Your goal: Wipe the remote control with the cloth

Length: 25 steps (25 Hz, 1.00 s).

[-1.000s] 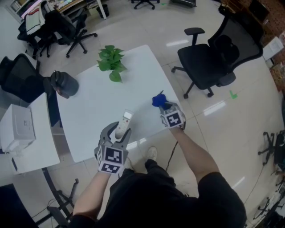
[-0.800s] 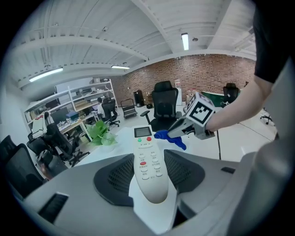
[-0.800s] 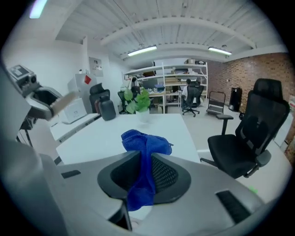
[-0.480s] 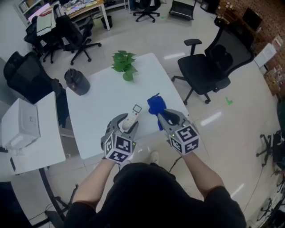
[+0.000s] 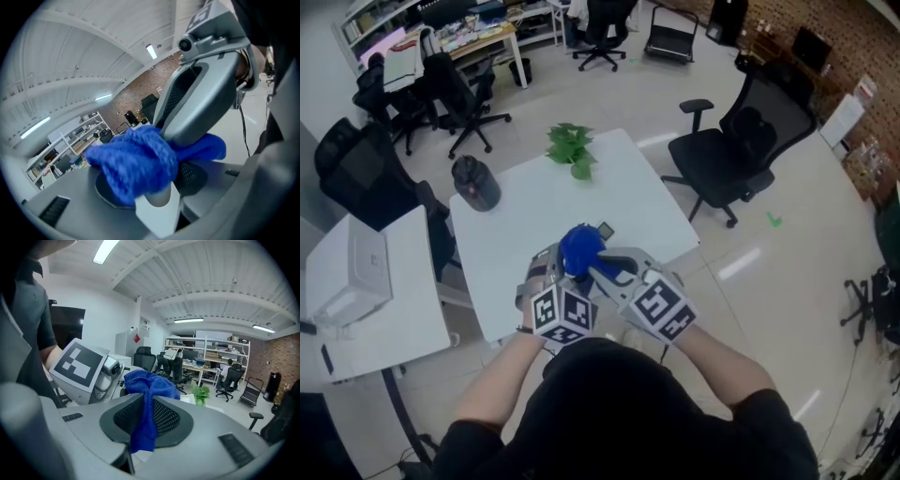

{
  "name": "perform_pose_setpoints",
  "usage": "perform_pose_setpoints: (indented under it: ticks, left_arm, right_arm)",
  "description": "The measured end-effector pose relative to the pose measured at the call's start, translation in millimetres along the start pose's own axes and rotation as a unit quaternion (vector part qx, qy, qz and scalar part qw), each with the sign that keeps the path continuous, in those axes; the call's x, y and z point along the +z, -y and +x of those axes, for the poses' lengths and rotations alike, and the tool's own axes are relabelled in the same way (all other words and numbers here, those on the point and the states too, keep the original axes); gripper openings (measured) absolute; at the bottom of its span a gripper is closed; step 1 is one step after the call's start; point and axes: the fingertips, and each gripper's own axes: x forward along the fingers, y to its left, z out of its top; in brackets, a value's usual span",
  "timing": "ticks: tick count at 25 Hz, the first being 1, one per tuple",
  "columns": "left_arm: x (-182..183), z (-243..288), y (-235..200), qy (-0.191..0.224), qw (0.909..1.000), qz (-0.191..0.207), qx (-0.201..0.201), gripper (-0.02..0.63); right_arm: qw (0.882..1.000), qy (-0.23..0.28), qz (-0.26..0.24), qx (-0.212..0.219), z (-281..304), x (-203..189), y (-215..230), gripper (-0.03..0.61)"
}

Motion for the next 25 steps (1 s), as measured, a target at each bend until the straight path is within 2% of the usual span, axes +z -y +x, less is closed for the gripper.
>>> perform_pose_setpoints:
  ticks: [4,7,14,17,19,23,25]
  left_arm:
    - [-4,-14,6,0.007,0.9974,0.071,0.004,0.209]
    - [-4,-25,10,0.02,0.9961,0.086,0.004,0.209]
    - [-7,-41,13,0.035,0.9966,0.074,0.0,0.209]
    - [-10,-43,15,0.033,0.9971,0.068,-0.002,0.209]
    - [-12,-42,15,0.033,0.9977,0.059,-0.005,0.209]
    - [-14,-26,12,0.035,0.9992,0.015,-0.011,0.209]
    - [-13,-23,9,0.034,0.9994,0.002,-0.008,0.209]
  right_arm:
    - [1.0,-0.019,-0.012,0.001,6,-1,-14,0.051]
    - [0.999,-0.023,-0.019,-0.021,3,-2,-14,0.048]
    - [0.996,-0.022,-0.013,-0.09,-11,-8,21,0.041]
    - [0.993,-0.013,-0.007,-0.116,-21,-4,37,0.018]
    - [0.993,0.001,-0.008,-0.115,-26,5,35,0.012]
    - [0.997,0.012,-0.001,-0.07,4,4,14,0.011]
    - [0.997,0.025,0.008,-0.067,10,8,9,0.009]
